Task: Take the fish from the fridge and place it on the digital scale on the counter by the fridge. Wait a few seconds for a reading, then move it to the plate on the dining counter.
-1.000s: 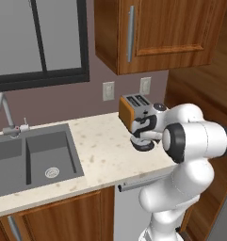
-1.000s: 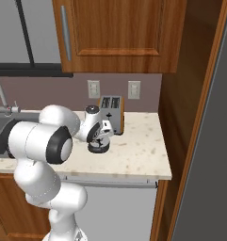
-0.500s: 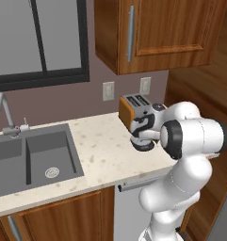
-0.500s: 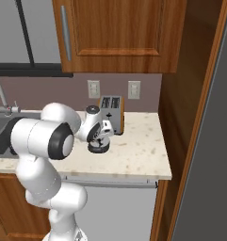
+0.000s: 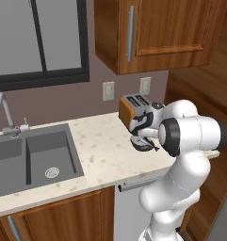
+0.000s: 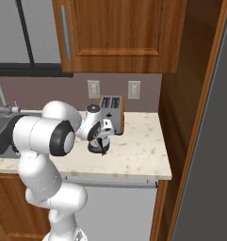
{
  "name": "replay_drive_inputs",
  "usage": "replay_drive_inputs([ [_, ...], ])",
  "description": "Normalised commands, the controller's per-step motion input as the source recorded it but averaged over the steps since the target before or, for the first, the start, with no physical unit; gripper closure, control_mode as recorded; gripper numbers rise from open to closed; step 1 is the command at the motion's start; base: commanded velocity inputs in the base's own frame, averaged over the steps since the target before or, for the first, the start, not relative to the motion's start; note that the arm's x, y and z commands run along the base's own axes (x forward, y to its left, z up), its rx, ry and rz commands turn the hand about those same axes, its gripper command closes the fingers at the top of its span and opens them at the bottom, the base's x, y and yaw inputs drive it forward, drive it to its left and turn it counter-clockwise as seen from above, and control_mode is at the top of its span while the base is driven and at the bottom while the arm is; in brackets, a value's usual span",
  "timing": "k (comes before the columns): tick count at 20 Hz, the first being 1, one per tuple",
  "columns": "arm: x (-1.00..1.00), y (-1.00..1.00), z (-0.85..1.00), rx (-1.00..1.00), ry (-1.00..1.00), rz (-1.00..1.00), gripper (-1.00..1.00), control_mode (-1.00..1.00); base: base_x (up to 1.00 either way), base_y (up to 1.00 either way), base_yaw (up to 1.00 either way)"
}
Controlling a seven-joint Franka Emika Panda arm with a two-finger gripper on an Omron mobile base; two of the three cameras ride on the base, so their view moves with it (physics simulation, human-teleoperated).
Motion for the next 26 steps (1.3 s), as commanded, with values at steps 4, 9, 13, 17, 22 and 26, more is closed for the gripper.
replay_drive_inputs([
  [4,0.00,0.00,0.00,0.00,0.00,0.00,-1.00,-1.00,0.00,0.00,0.00],
  [9,-0.44,0.00,0.16,0.00,-0.04,0.00,-1.00,-1.00,0.00,0.00,0.00],
  [13,-0.79,0.00,0.42,0.01,-0.08,0.00,-1.00,-1.00,0.00,0.00,0.00],
  [17,-0.79,0.00,0.53,0.04,-0.05,0.00,-1.00,-1.00,0.00,0.00,0.00],
  [22,-0.60,0.00,0.67,0.07,-0.02,-0.02,-1.00,-1.00,0.00,0.00,0.00],
  [26,-0.37,0.00,0.76,0.07,0.00,-0.04,-1.00,-1.00,0.00,0.00,0.00],
])
